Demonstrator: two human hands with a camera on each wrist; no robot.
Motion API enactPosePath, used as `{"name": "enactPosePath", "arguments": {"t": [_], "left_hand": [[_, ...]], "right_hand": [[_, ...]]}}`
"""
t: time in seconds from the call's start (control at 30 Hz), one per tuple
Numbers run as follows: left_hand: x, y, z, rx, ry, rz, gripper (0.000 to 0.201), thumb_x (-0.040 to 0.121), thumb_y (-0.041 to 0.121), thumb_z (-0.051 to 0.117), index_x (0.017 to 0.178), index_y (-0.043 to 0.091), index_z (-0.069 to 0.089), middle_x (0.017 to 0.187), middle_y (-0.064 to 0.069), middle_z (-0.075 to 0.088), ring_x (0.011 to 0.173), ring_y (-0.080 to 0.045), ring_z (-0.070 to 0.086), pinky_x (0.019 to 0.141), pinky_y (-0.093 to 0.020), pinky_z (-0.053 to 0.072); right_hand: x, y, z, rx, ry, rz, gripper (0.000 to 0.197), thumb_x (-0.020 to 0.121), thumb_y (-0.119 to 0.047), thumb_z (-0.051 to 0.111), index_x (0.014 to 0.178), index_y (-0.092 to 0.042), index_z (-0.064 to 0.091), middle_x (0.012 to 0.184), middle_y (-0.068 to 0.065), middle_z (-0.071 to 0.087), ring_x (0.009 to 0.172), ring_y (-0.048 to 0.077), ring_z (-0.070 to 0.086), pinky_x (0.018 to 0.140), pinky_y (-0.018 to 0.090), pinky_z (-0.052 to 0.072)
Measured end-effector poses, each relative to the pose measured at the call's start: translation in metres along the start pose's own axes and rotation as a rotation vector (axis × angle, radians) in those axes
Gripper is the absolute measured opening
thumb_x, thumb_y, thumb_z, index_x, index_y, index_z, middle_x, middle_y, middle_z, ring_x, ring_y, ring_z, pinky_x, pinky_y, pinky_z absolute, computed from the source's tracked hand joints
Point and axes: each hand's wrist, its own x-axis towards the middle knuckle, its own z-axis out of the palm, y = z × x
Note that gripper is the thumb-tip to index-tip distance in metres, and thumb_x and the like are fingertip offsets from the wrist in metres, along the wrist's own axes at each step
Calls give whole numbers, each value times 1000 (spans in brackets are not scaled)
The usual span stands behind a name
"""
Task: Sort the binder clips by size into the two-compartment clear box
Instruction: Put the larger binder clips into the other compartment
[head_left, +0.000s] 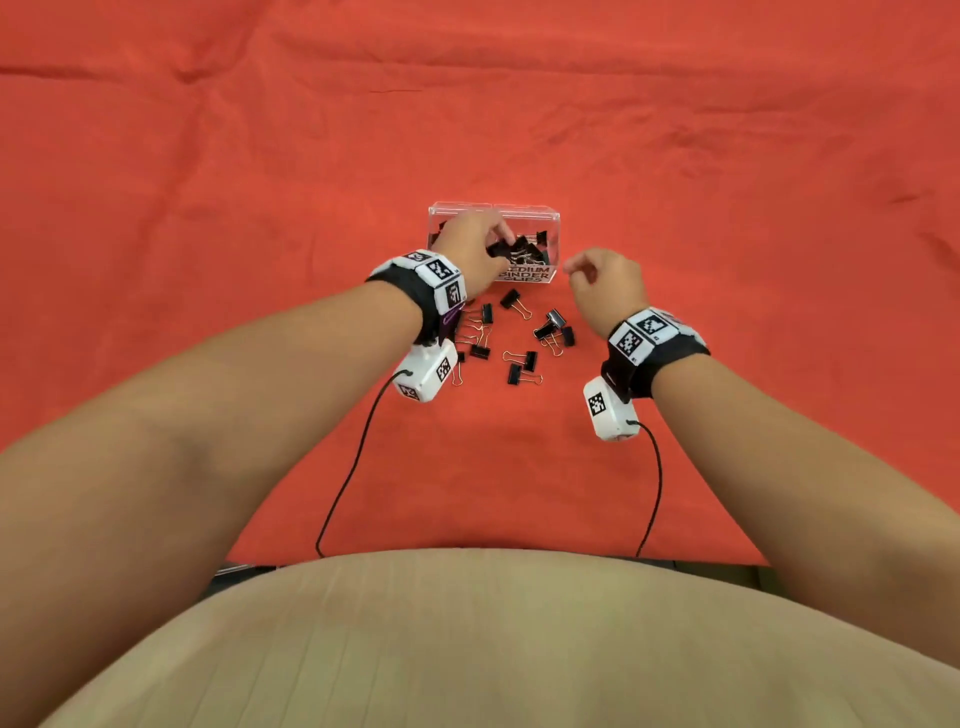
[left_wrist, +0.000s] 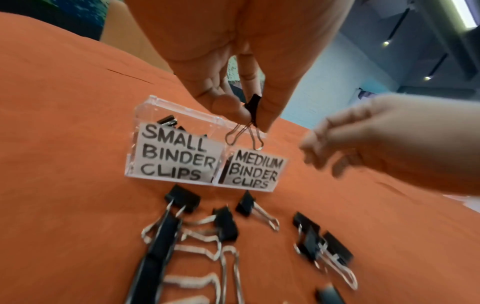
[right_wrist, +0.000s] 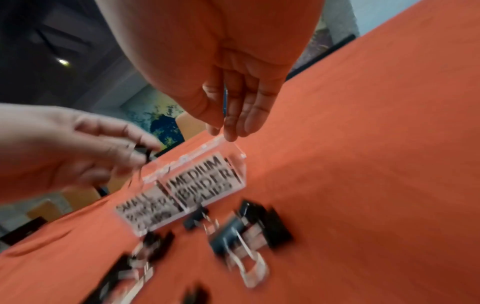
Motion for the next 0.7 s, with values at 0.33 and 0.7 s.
{"name": "enactPosePath", "arguments": {"t": [0.33,0.7], "left_hand": [[10,6,6,20,-16,12,45,83,10,66,124,26,55,121,-2,57,85,-14,58,77,-26,53],[-74,-28,67,307,-344,109,26,83,30,67,105,19,57,113,-3,49,104,-23,56,88,-41,50]], "right_hand": [[-33,40,32,-36,-174,19,30,78,-3,66,106,-8,58,101,8,60,88,19,52,83,29,43],[-34,39,18,60,-196,28,33,77,-2,67,106,-14,60,90,-2,55,65,2,45,66,13,39]]}}
